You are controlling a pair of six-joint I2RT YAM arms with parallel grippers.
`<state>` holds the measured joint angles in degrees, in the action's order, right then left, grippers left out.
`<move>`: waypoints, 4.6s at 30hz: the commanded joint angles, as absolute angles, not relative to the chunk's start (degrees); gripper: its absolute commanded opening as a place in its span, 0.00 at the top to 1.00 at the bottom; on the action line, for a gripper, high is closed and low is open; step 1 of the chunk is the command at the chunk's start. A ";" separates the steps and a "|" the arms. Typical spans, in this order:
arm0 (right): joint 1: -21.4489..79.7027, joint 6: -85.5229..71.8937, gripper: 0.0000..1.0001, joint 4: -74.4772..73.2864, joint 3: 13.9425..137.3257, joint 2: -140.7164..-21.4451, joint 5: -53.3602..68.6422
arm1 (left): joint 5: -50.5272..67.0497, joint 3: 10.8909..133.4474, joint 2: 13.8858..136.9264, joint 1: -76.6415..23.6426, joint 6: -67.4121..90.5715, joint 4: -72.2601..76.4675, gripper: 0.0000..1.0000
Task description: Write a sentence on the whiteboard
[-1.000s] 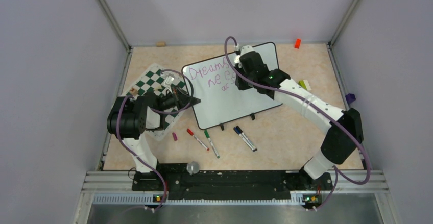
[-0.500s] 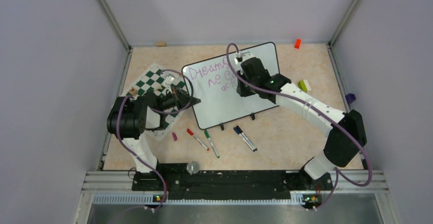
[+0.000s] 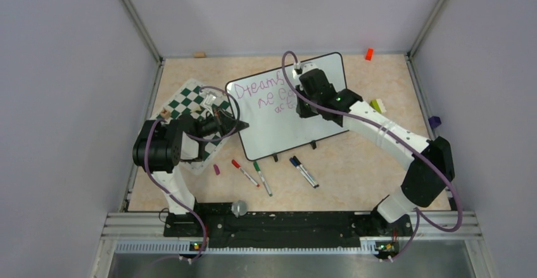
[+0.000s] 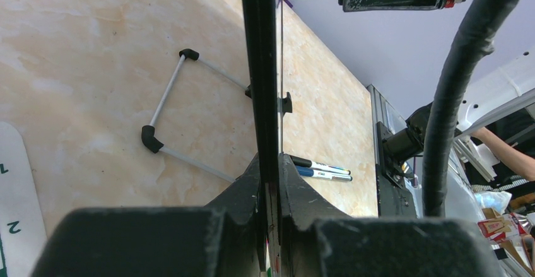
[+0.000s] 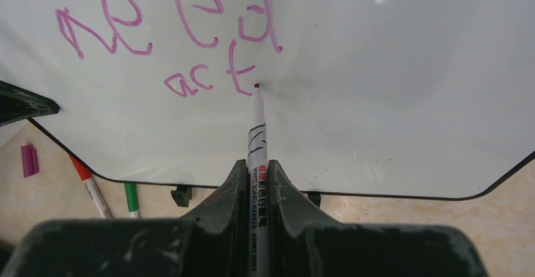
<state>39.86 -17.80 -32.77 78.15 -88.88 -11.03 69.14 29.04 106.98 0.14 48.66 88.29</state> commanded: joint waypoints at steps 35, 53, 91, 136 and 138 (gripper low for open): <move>37.02 -17.49 1.00 -31.86 85.84 -91.78 -10.46 | 75.59 29.09 107.06 -0.35 43.78 92.81 1.00; 37.00 -17.18 1.00 -33.53 84.61 -91.31 -11.49 | 75.63 29.27 107.25 -0.41 43.79 92.81 1.00; 37.00 -17.59 1.00 -31.64 79.58 -83.26 -7.91 | 75.53 29.66 107.55 -0.35 44.14 92.81 1.00; 37.03 -15.81 1.00 -29.31 82.11 -89.91 -9.54 | 75.64 29.47 107.44 -0.38 44.08 92.81 1.00; 37.00 -15.86 1.00 -29.47 81.57 -89.87 -9.43 | 75.56 29.45 107.44 -0.35 44.03 92.81 1.00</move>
<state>37.36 -16.51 -30.85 79.68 -89.23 -8.36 69.60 29.28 107.00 0.16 48.69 88.27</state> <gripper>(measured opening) 0.093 0.100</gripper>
